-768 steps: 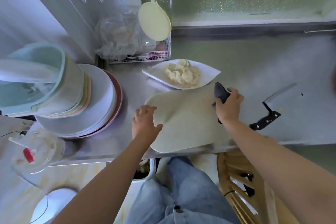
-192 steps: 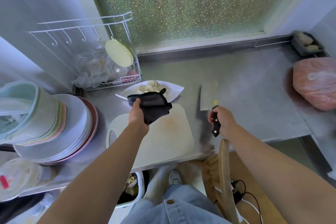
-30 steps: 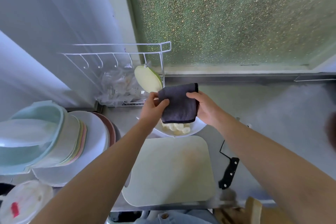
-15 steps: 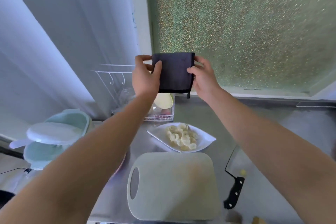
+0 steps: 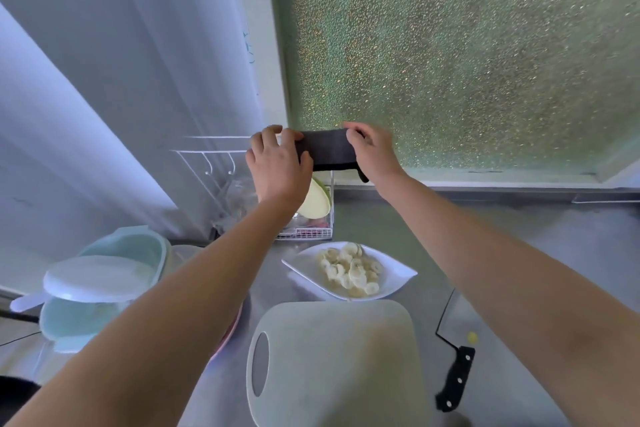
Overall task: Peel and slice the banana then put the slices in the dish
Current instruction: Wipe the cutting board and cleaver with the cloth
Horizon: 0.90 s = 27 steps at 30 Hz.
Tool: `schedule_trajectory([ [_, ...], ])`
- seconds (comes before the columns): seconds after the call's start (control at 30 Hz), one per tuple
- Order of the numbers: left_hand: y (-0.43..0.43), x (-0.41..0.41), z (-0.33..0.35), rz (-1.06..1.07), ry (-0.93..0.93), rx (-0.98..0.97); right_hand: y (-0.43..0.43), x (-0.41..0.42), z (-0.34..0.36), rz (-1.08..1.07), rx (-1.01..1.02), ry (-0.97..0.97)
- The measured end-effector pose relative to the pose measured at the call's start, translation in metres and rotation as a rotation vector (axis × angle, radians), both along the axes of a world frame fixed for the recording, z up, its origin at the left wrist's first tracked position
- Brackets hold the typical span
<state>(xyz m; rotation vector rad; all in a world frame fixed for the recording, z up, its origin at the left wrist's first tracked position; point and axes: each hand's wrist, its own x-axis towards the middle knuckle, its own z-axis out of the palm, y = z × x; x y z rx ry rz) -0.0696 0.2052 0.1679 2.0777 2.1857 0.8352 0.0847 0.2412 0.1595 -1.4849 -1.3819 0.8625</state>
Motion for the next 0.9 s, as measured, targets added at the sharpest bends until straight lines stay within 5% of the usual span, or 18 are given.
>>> schedule_trajectory([
  [0.13,-0.019,0.008,-0.008,-0.094,-0.027,0.267,-0.025,0.015,-0.009,-0.056,-0.008,0.022],
  [0.23,-0.039,0.02,-0.027,-0.307,-0.115,0.266,-0.055,0.034,-0.028,-0.173,-0.077,0.08],
  [0.43,-0.081,0.044,-0.093,-0.388,-0.142,-0.449,-0.123,0.085,-0.09,-0.304,-0.503,0.011],
  [0.63,-0.1,0.048,-0.142,-0.28,-0.099,-0.826,-0.186,0.127,-0.134,-0.229,-0.928,-0.494],
  [0.73,-0.102,0.043,-0.153,-0.176,-0.105,-0.806,-0.21,0.13,-0.146,-0.308,-0.977,-0.676],
  [0.9,-0.105,0.037,-0.16,-0.017,-0.064,-0.566,-0.225,0.128,-0.175,-0.403,-1.126,-0.492],
])
